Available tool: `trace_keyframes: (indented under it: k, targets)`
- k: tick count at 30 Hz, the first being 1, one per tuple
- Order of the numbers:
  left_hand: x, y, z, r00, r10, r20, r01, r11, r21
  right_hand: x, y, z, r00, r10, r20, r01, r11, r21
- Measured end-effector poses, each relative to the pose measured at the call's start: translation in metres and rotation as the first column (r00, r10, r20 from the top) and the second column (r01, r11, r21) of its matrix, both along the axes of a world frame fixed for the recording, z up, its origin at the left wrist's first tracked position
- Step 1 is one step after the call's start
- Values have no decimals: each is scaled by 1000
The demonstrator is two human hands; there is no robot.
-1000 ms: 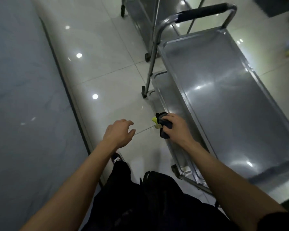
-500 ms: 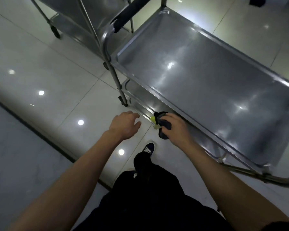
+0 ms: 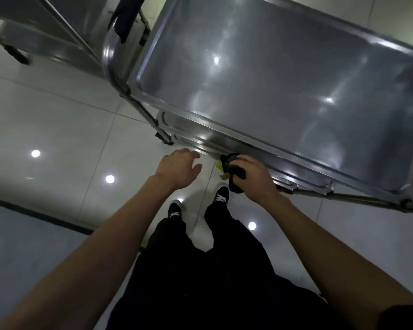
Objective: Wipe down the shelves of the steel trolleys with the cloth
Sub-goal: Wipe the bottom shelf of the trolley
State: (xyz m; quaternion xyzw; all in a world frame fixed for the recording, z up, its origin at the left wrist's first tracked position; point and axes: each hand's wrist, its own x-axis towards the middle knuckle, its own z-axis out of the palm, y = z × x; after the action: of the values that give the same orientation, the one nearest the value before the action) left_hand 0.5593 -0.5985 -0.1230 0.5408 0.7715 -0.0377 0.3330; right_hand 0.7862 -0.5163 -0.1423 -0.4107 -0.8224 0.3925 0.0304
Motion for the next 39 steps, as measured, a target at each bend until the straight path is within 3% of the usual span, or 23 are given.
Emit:
trace_keyframes:
  k: [7,12,21,26,33,39]
  targets:
    - [-30,-4,-8,987,-132,86,129,991,44,-18,-37,7,984,-178,25,174,977,123]
    - [-42,-11,-22,985,-150,85,143,986,83,-24,-54,-11,966,-258,27,254,961,112]
    - [-40,14,-139,989,-147,30,143,984,111,-18,-31,-143,935,-355,-12,355,931,85]
    - [-34,42,-198,973,-233,-9,228,944,238,-11,-2,-203,875,-463,-139,479,870,118]
    - [-43,86,-284,967,-245,-65,249,874,416,-25,43,-289,833,-458,-312,545,776,317]
    - [-55,106,-350,950,-247,-190,310,803,509,-48,78,-351,828,-471,-304,559,651,513]
